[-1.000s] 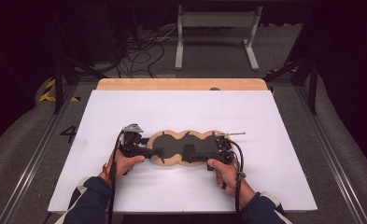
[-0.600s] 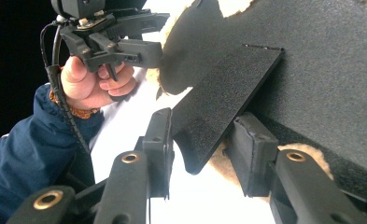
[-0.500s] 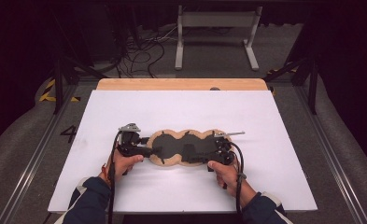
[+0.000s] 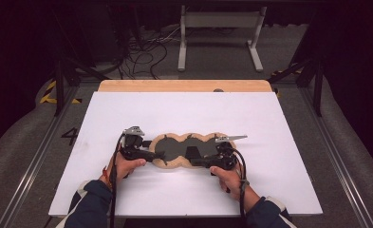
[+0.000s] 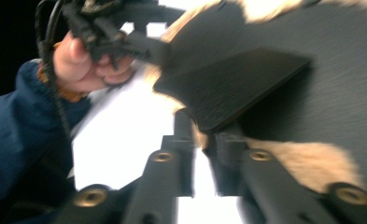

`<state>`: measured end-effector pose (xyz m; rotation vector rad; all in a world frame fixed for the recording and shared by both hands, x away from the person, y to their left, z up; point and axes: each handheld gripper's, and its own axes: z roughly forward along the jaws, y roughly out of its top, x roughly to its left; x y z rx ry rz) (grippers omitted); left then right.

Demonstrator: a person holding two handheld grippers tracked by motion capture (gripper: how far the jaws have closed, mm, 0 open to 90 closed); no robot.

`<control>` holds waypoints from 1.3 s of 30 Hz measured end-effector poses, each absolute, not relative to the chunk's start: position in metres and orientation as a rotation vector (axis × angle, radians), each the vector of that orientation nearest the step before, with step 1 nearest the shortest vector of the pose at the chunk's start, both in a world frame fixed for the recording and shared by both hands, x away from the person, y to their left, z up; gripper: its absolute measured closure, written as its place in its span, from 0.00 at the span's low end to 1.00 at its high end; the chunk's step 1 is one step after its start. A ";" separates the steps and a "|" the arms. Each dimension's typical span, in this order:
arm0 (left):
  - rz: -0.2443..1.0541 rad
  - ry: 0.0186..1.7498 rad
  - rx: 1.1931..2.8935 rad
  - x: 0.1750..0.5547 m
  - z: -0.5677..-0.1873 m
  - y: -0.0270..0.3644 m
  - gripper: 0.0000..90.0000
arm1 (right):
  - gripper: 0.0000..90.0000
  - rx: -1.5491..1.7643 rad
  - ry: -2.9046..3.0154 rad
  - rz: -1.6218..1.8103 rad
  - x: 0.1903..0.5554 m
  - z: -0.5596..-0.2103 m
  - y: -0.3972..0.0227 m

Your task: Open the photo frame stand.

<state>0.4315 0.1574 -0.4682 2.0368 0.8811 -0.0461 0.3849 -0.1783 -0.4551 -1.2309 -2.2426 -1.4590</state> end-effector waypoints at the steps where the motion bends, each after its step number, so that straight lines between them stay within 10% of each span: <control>1: -0.060 0.893 2.027 0.431 -0.468 0.157 0.25 | 0.76 -1.252 -2.235 -1.458 0.385 -0.453 -0.181; 14: -0.061 0.893 2.013 0.433 -0.469 0.160 0.29 | 0.41 -1.361 -1.957 -1.437 0.389 -0.449 -0.203; 39: -0.044 0.923 2.015 0.431 -0.468 0.156 0.28 | 0.66 -1.517 -1.693 -1.423 0.404 -0.468 -0.187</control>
